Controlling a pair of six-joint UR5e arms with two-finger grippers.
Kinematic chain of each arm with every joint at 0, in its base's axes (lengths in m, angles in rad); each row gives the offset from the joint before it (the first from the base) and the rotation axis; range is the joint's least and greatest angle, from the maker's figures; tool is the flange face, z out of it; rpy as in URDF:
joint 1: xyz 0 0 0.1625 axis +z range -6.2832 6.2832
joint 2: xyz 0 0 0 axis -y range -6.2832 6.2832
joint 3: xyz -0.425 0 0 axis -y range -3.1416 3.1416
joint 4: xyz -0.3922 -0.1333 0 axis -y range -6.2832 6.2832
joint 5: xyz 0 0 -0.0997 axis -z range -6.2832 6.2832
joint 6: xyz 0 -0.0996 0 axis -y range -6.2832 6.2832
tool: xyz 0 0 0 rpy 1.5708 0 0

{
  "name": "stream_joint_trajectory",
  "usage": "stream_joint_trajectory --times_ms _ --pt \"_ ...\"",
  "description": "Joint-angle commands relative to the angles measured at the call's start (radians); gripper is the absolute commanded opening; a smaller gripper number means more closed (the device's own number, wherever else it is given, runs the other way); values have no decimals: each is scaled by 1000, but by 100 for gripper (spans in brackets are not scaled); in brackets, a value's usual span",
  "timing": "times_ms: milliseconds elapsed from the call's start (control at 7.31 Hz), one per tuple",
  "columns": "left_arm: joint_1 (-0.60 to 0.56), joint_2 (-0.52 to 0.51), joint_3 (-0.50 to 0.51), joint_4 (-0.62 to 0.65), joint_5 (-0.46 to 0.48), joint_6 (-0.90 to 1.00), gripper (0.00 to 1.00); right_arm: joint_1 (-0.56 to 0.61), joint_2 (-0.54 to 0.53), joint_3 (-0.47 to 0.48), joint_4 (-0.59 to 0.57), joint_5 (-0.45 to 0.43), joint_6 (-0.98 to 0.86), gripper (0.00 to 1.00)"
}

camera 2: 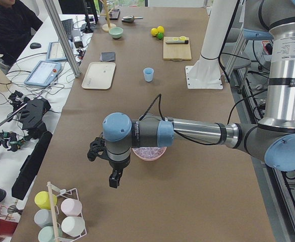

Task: Put ice and strawberries in cup

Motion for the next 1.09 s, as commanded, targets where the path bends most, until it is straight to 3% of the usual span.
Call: stream_joint_trajectory --times_ms 0,957 --pt "0 9 -4 0 0 -4 98 1 -36 -5 45 -2 2 100" --pt "12 18 -7 2 3 -50 98 3 -62 -25 85 1 -1 100"
